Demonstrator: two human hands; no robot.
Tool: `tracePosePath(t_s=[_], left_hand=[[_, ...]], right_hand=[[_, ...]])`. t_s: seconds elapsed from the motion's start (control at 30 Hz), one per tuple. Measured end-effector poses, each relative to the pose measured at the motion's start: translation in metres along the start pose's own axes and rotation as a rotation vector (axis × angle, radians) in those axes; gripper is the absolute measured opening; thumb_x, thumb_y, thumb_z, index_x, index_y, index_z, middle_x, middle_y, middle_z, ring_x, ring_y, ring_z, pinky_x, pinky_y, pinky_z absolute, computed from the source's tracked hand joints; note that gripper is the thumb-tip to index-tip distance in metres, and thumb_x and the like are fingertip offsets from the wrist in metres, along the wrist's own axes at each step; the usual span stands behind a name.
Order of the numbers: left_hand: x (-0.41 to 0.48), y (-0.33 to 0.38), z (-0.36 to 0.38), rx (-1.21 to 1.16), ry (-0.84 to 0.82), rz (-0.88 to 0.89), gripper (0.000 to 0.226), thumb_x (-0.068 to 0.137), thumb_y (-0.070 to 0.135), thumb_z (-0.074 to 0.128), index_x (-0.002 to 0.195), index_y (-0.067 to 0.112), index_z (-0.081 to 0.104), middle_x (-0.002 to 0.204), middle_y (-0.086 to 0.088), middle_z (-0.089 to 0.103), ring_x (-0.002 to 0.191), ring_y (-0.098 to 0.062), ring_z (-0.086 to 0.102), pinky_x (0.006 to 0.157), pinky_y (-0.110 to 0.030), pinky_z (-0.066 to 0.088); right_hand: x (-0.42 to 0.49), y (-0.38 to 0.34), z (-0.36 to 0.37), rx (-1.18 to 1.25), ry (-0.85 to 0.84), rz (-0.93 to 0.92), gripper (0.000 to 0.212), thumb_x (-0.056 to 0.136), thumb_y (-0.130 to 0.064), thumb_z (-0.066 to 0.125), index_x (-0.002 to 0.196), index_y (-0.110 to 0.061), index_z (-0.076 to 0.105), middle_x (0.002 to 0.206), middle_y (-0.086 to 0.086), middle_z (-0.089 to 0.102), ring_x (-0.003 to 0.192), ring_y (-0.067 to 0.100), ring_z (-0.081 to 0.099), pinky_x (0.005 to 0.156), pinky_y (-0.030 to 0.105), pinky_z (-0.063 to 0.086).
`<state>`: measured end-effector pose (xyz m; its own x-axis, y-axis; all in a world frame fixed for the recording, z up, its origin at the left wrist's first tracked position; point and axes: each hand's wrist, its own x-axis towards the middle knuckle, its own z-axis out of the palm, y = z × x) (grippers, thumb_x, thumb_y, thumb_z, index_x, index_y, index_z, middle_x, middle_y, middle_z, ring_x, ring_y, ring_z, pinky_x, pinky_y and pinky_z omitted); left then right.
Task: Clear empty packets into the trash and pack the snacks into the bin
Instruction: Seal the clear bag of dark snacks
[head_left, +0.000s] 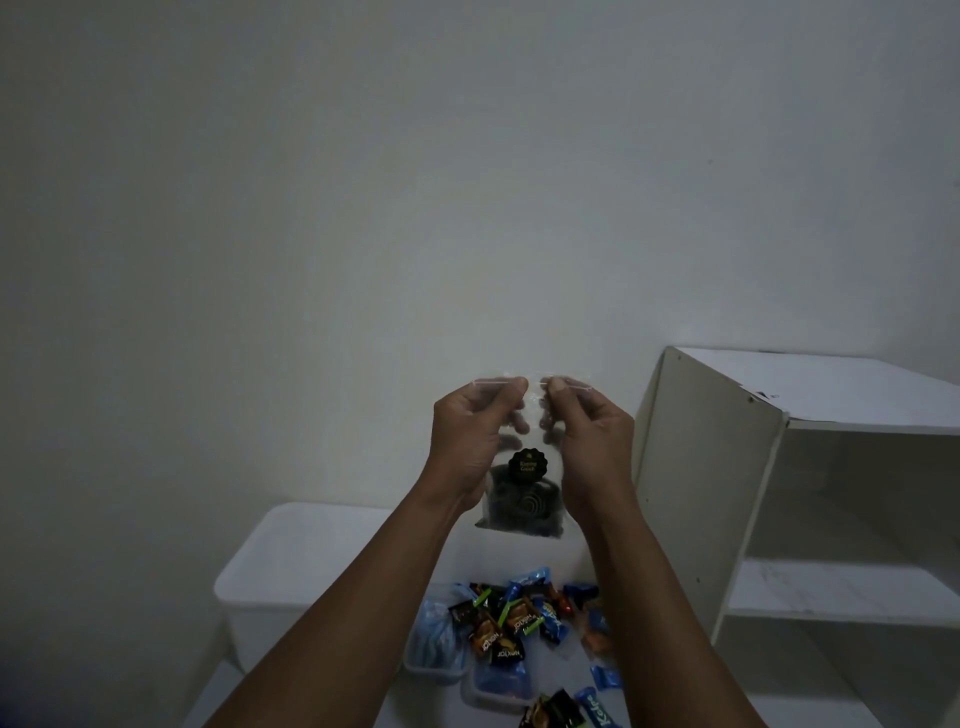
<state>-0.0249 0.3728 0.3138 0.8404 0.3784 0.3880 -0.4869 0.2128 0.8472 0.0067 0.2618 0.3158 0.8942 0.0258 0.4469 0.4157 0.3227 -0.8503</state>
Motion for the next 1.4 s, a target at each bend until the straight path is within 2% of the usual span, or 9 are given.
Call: tracePosePath(t_s=[0.2,0.43,0.63,0.8,0.9,1.0,1.07,1.27,1.4], left_hand=[[0.003,0.004,-0.003,-0.075,0.076,0.004,0.012,0.097,0.017,0.060,0.092,0.009,0.067,0.080,-0.004,0.065,0.063,-0.017,0.061,0.055,-0.030,0.051],[0.003,0.004,0.002,-0.166,0.140,-0.001,0.012,0.095,0.020,0.063,0.090,0.010,0.067,0.081,-0.004,0.066,0.061,-0.019,0.062,0.053,-0.030,0.051],[0.009,0.003,0.000,-0.143,0.199,0.005,0.013,0.098,0.018,0.059,0.088,0.011,0.063,0.077,0.000,0.063,0.058,-0.014,0.061,0.052,-0.028,0.050],[0.007,0.000,-0.005,-0.149,0.084,-0.055,0.014,0.093,0.021,0.065,0.094,0.007,0.065,0.079,-0.002,0.064,0.062,-0.017,0.062,0.056,-0.031,0.054],[0.008,-0.003,-0.007,-0.051,0.055,-0.051,0.012,0.092,0.020,0.067,0.095,0.008,0.067,0.081,-0.004,0.064,0.065,-0.016,0.061,0.056,-0.029,0.051],[0.008,-0.006,-0.008,-0.002,0.044,-0.039,0.008,0.093,0.019,0.066,0.092,0.010,0.068,0.079,-0.001,0.065,0.067,-0.015,0.062,0.057,-0.029,0.051],[0.007,-0.007,-0.009,0.009,0.030,-0.050,0.008,0.091,0.019,0.068,0.090,0.012,0.068,0.077,0.000,0.067,0.066,-0.015,0.063,0.056,-0.029,0.051],[0.009,-0.005,-0.012,0.032,0.007,-0.058,0.007,0.091,0.019,0.068,0.090,0.012,0.070,0.077,-0.001,0.066,0.066,-0.016,0.062,0.055,-0.030,0.050],[0.009,-0.004,-0.011,0.037,-0.001,-0.057,0.006,0.092,0.018,0.067,0.088,0.013,0.069,0.076,-0.001,0.065,0.064,-0.016,0.061,0.053,-0.028,0.049]], right_hand=[[0.002,-0.004,-0.002,0.088,-0.002,0.013,0.018,0.096,-0.018,0.063,0.088,-0.004,0.073,0.073,0.007,0.065,0.063,0.017,0.059,0.059,0.031,0.051],[0.004,-0.003,0.004,0.165,0.092,-0.006,0.017,0.096,-0.018,0.063,0.084,-0.012,0.072,0.073,0.005,0.064,0.064,0.016,0.059,0.060,0.032,0.052],[0.004,0.004,0.001,0.200,0.100,0.020,0.023,0.100,-0.019,0.057,0.087,-0.006,0.071,0.074,0.006,0.065,0.065,0.018,0.063,0.062,0.032,0.056],[0.006,0.008,0.004,0.172,0.156,-0.003,0.020,0.100,-0.017,0.058,0.088,-0.009,0.073,0.071,0.004,0.064,0.062,0.013,0.061,0.065,0.033,0.056],[0.006,0.008,0.003,0.160,0.071,0.057,0.020,0.097,-0.019,0.061,0.087,-0.006,0.072,0.072,0.005,0.065,0.065,0.016,0.062,0.068,0.034,0.057],[0.005,0.009,0.002,0.009,-0.044,0.090,0.013,0.090,-0.019,0.071,0.083,-0.009,0.075,0.070,0.004,0.069,0.066,0.017,0.063,0.068,0.037,0.053],[0.004,0.013,0.005,-0.047,-0.042,0.075,0.013,0.088,-0.017,0.072,0.080,-0.008,0.075,0.067,0.004,0.069,0.063,0.017,0.061,0.067,0.038,0.051],[0.003,0.016,0.007,-0.017,-0.043,0.085,0.018,0.090,-0.018,0.070,0.084,-0.001,0.073,0.066,0.004,0.065,0.063,0.016,0.057,0.068,0.036,0.050],[0.004,0.018,0.010,0.027,-0.067,0.121,0.018,0.089,-0.021,0.071,0.076,-0.009,0.072,0.066,0.004,0.061,0.069,0.022,0.054,0.069,0.039,0.048]])
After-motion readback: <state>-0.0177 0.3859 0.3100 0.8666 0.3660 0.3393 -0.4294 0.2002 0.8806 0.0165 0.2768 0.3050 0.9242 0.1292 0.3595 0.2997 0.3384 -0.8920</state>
